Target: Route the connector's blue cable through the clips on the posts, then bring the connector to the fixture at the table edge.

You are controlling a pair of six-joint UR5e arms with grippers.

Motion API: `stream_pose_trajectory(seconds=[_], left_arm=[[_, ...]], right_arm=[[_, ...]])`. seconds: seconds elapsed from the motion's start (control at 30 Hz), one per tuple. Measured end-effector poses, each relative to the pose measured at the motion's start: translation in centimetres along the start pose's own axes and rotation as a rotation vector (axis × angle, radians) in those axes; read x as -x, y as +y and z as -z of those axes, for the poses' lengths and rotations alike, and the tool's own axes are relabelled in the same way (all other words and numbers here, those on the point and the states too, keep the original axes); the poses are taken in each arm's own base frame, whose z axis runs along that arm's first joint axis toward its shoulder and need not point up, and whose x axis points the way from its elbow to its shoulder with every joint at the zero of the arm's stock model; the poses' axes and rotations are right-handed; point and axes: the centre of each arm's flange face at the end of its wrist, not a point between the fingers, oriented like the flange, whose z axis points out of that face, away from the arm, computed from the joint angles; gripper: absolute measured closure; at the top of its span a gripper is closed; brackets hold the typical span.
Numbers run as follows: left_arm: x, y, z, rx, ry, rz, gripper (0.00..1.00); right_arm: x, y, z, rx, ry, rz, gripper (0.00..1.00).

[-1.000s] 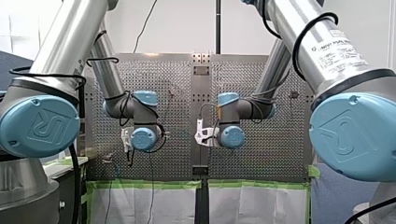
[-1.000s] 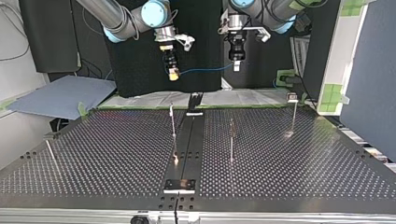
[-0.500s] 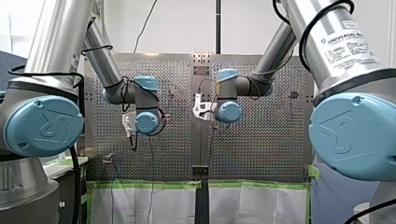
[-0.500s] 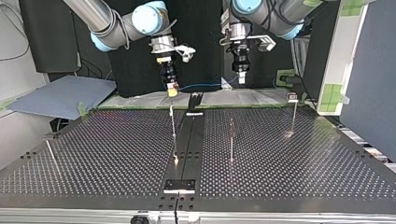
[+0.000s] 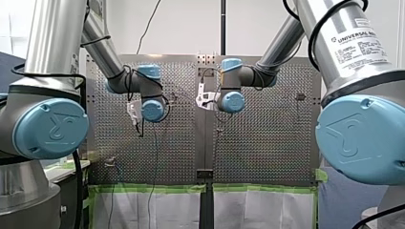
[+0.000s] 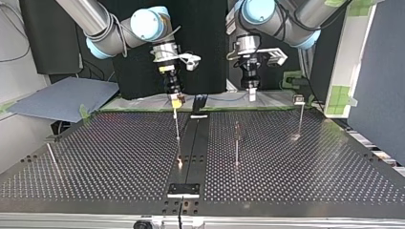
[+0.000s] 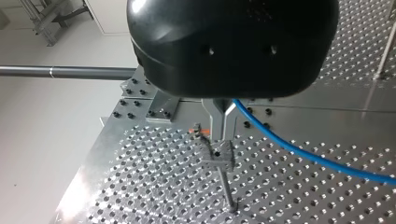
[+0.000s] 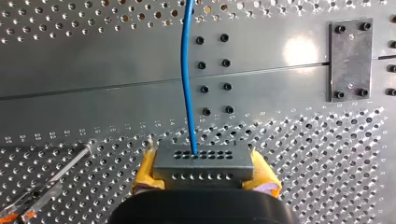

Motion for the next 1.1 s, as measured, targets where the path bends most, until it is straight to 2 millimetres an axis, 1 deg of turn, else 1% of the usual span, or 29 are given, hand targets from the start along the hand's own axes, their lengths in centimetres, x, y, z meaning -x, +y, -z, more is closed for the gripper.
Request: stream_pose_trajectory(seconds=[0.17, 0.37, 0.6, 0.8, 1.1], left_arm=[[0.9, -0.1, -1.9, 0.0, -0.004, -0.007, 1.0], [2.2, 0.3, -4.8, 0.001, -0.021, -0.01, 1.0], [3.0, 1.8, -7.2, 0.003, -0.04, -0.031, 1.0], [3.5, 2.3, -8.3, 0.013, -0.044, -0.069, 1.0], [3.5, 2.5, -8.9, -0.02, -0.037, -0.097, 1.0]], right_arm=[[-0.4, 0.3, -0.4, 0.005, 0.007, -0.004, 1.0], [-1.5, 0.3, -1.4, -0.006, 0.029, -0.012, 1.0], [-2.7, 0.2, -2.4, -0.018, 0.049, -0.024, 1.0], [-3.3, 0.5, -2.9, -0.023, 0.06, -0.038, 1.0], [-3.9, 1.5, -3.7, -0.006, 0.07, -0.042, 1.0]])
